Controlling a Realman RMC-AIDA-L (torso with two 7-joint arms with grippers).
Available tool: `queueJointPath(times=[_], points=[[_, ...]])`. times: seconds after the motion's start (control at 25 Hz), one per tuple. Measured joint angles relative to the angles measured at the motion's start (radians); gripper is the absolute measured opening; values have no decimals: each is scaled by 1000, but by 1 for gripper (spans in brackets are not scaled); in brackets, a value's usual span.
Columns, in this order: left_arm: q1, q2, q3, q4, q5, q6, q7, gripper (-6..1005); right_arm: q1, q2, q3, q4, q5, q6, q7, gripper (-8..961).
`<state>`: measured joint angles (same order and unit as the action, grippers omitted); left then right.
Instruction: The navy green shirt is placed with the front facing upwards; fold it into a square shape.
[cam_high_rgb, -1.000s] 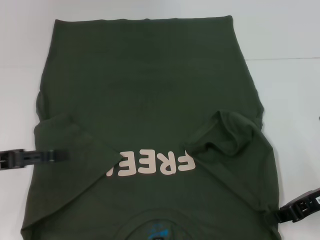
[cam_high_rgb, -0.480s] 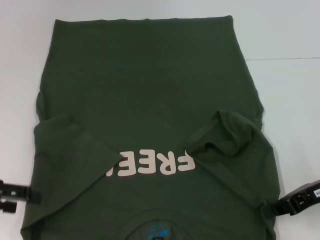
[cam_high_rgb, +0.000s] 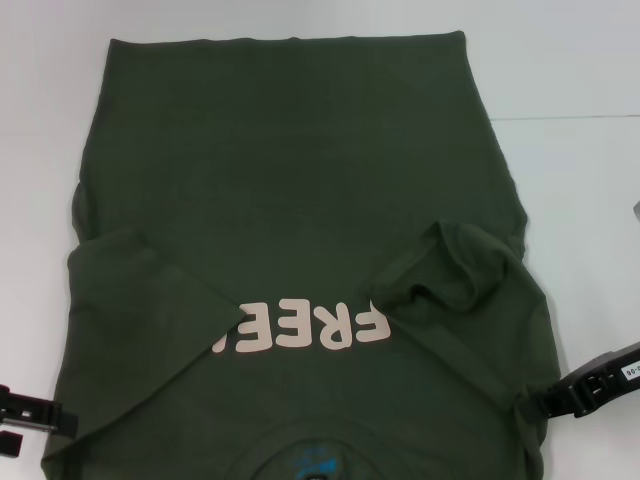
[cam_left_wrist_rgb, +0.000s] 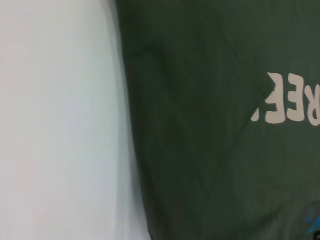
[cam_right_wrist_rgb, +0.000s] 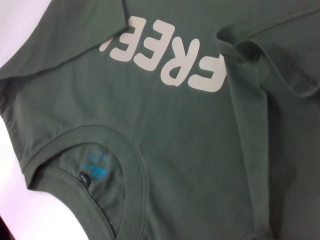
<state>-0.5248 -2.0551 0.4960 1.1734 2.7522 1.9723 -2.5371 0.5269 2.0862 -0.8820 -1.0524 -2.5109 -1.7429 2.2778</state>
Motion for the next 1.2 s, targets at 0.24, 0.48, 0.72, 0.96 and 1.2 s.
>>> queueJointPath(times=[0.24,0.48,0.72,0.96,1.2], points=[[-1,-2,4,-44,26,-46,-2,916,11,0,0,7,0,-1,-2,36],[-3,-2,6,-69,38,-75,-2,916,12,0,-3,7,0,-3,-3,36],[-3,-2,39,-94,41,-91,-2,911,11,0,-1,9,0,-4,-3,36],[-5,-5,57,-110,47,-107,-2,892,11,0,-1,9,0,-6,-3,36],[-3,-5,54,-111,49,-138,-4,873,11,0,3,9,6,-17,-4,36]])
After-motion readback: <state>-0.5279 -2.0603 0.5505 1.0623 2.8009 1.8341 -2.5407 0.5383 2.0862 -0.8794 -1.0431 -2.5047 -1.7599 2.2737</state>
